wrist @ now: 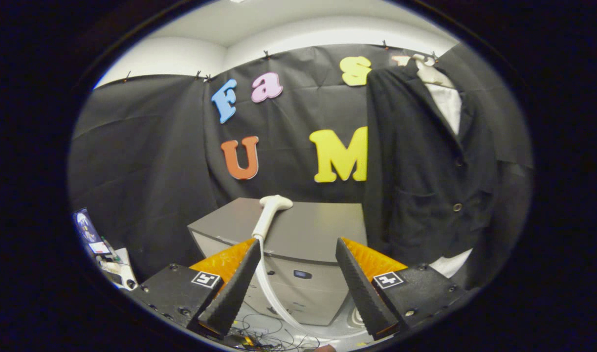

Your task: Iron the clothes twice with a garment steamer, once on the left side and once on the right side.

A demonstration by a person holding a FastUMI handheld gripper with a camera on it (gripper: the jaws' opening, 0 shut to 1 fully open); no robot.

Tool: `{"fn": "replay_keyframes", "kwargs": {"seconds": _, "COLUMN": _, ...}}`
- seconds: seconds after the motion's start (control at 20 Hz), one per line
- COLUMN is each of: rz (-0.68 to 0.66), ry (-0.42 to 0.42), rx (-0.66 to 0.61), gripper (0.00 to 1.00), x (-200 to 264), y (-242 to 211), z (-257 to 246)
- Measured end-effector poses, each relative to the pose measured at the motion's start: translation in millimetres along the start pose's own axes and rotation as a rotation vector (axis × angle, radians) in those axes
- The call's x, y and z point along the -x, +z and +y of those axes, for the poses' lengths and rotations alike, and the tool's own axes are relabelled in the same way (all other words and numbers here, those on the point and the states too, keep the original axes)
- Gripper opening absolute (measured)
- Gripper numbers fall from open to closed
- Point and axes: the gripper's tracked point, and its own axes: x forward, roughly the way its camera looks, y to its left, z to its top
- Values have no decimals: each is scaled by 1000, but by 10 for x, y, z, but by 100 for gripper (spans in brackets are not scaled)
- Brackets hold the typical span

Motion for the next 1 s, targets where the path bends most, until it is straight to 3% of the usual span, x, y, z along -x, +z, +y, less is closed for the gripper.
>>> {"fn": "replay_keyframes", "kwargs": {"seconds": 0.2, "rz": 101, "ry": 117, "rx": 1, "gripper": 99, "x": -763, "y": 130, "z": 320}}
{"fn": "replay_keyframes", "kwargs": {"seconds": 0.4, "rz": 178, "ry": 167, "rx": 36, "gripper": 98, "x": -1437, "y": 233, "z": 524}}
{"fn": "replay_keyframes", "kwargs": {"seconds": 0.75, "rz": 346, "ry": 81, "rx": 49, "gripper": 97, "x": -2349, "y": 20, "z": 540}}
{"fn": "replay_keyframes", "kwargs": {"seconds": 0.95, "rz": 396, "ry": 45, "rx": 43, "gripper": 88, "x": -2646, "y": -9, "z": 539}}
{"fn": "replay_keyframes", "kwargs": {"seconds": 1.0, "rz": 408, "ry": 42, "rx": 44, "gripper": 81, "x": -2678, "y": -37, "z": 556}}
